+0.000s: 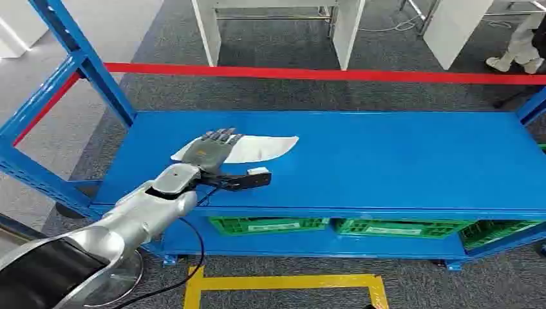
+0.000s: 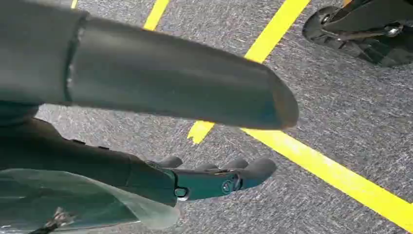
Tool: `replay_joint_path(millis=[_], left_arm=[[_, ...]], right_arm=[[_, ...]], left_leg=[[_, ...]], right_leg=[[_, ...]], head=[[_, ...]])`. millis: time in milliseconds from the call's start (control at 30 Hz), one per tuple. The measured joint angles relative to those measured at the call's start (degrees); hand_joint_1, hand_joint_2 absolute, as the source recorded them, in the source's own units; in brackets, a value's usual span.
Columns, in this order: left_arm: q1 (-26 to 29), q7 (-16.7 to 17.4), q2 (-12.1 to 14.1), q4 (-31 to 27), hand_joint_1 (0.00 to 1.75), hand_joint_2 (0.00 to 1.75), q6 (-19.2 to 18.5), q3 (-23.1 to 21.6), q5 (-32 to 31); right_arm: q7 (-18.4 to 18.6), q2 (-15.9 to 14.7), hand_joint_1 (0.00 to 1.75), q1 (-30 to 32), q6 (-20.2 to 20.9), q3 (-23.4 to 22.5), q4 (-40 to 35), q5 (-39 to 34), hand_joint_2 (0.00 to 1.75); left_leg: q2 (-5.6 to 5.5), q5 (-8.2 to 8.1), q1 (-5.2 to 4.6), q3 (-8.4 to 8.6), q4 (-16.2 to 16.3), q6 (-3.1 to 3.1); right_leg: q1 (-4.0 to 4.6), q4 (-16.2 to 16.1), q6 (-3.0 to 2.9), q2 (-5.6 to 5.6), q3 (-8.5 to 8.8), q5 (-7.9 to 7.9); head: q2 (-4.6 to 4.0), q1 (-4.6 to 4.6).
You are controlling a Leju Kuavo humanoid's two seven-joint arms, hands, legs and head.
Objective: Take the parts from the cabinet and place them on the table.
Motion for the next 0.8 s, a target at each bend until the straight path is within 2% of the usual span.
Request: replay_joint_path(millis=[33,67,233,467,667,800], left_arm=[[0.0,0.3,-0.1,0.3,1.68,1.75,-1.5,0.0,0.1],[0.0,0.3,-0.2,0.6,1.75,1.75,-2.3,0.0,0.3],[-0.2,0.0,-0.5,1.5,1.75,1.75,-3.8,0.0,1.0],[-0.1,-2.4,-1.0,1.7,1.75,1.75,-2.2,0.8,2.1],[-0.1,-6.0,-1.7,1.7,1.75,1.75,-0.4,2.3,3.8],[-0.1,-6.3,-2.1,1.7,1.75,1.75,-0.3,2.8,3.8]], right_arm=[[0.0,0.0,0.00,0.0,0.0,0.0,0.0,0.0,0.00],[0.0,0.0,0.00,0.0,0.0,0.0,0.0,0.0,0.00],[0.0,0.0,0.00,0.1,0.0,0.0,0.0,-0.4,0.00],[-0.1,0.0,0.00,0.2,0.0,0.0,0.0,-1.0,0.00],[-0.3,0.0,0.00,0.2,-0.3,0.0,0.0,-1.2,0.00],[-0.3,0.0,0.00,0.2,-0.3,0.0,0.0,-1.2,0.00]], left_leg=[[0.00,0.00,0.00,0.00,0.0,0.00],[0.00,0.00,0.00,0.00,0.0,0.00],[0.00,0.00,0.00,-0.01,0.0,0.00],[0.00,0.00,0.00,-0.01,0.0,0.00],[0.00,0.00,0.00,-0.01,0.0,0.00],[0.00,0.00,0.00,-0.01,0.0,0.00]], right_leg=[[0.00,0.0,0.00,0.01,0.00,0.00],[0.00,0.0,0.00,0.01,0.00,0.00],[0.00,0.0,0.00,0.01,0.00,0.00],[0.00,0.0,0.01,0.01,0.00,0.00],[0.00,0.0,0.01,0.00,0.01,0.00],[0.00,0.0,0.02,0.01,0.01,0.01]], head=[[0.00,0.02],[0.00,-0.02],[0.00,0.00],[0.00,0.00],[0.00,0.02],[0.00,0.00]])
